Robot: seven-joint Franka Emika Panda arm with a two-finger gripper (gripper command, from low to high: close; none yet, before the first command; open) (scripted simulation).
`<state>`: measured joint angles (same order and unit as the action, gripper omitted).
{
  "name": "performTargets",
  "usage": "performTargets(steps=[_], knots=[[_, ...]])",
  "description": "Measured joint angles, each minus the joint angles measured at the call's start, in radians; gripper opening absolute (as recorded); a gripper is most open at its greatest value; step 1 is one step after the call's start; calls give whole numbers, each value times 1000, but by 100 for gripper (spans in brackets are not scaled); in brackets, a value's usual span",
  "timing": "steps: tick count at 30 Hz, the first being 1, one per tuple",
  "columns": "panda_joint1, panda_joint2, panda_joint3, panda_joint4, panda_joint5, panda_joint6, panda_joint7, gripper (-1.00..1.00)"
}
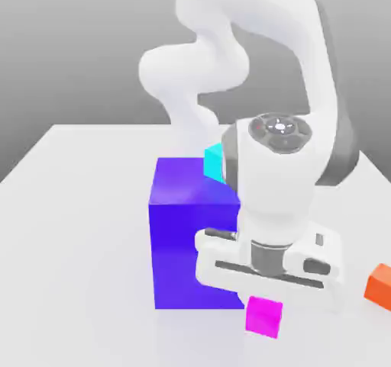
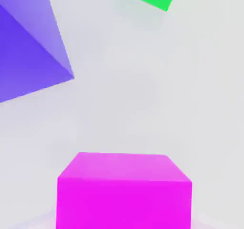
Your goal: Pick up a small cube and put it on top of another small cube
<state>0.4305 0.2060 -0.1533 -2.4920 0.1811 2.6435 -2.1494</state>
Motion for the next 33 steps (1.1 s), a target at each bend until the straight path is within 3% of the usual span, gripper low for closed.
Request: performTargets(steps=[14, 15, 25, 32, 33], knots=[[142, -321, 115, -296, -194, 32, -703, -100], [168, -343, 80, -319, -207, 33, -725, -100], [123, -225, 84, -335, -334, 156, -667, -100], [98, -125, 135, -332, -242, 259, -732, -100], [53, -114, 182, -332, -230, 271, -741, 100]])
